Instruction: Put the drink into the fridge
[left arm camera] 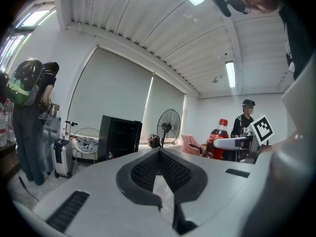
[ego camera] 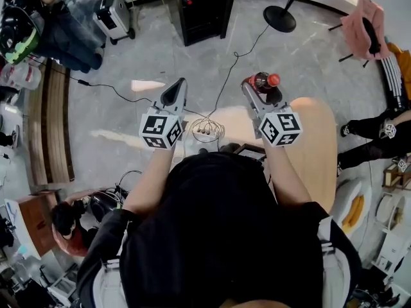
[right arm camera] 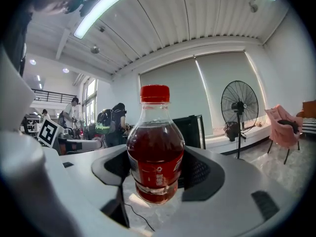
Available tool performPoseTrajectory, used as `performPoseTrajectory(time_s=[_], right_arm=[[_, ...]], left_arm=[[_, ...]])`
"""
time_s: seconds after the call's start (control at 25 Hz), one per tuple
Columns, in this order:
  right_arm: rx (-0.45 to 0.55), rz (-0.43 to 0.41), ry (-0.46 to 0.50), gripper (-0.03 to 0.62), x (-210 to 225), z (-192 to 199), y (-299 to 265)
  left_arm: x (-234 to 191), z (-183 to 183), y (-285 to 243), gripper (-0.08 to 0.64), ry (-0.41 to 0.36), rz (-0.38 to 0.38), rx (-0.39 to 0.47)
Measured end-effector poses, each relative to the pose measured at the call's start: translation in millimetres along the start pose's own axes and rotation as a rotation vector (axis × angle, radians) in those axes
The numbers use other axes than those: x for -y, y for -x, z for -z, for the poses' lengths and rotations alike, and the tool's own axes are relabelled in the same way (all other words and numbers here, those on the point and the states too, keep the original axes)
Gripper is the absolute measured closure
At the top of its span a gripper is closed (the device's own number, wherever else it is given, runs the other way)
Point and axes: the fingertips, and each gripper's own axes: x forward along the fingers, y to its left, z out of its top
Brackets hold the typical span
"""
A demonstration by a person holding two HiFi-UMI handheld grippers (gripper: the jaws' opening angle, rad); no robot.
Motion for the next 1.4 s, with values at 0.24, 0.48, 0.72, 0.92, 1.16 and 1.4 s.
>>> performPoseTrajectory(time_s=[0.24,0.48,0.72,0.92,1.16,1.4], right_arm=[[-0.014,0.035,-0.001,0.289,10,2,-8],[-0.02,0.043,-0.011,0.289,46,1,-37],[-0.024,0.013,-0.028,0.29,103,-6,-90],[-0.026,-0.031,-0.018,0.29,163,-29,-132],[-0.044,-0.089,-0.014,0.289,229,-52,-189],[-0.058,-0.143,0.001,0.288,278,-54,-225]], left_arm=[[-7,2,-14,0.545,0.0,0.028,-0.013],[-17,3,-61,0.545,0.003,0.034,-0.032],[-20,1,-139,0.545,0.003,0.035,-0.053],[-7,-16,-215,0.545,-0.007,0.037,-0.058],[-6,-33,-301,0.545,0.001,-0.002,-0.069],[-11,-31,-358,0.545,0.014,-0.058,-0.08]])
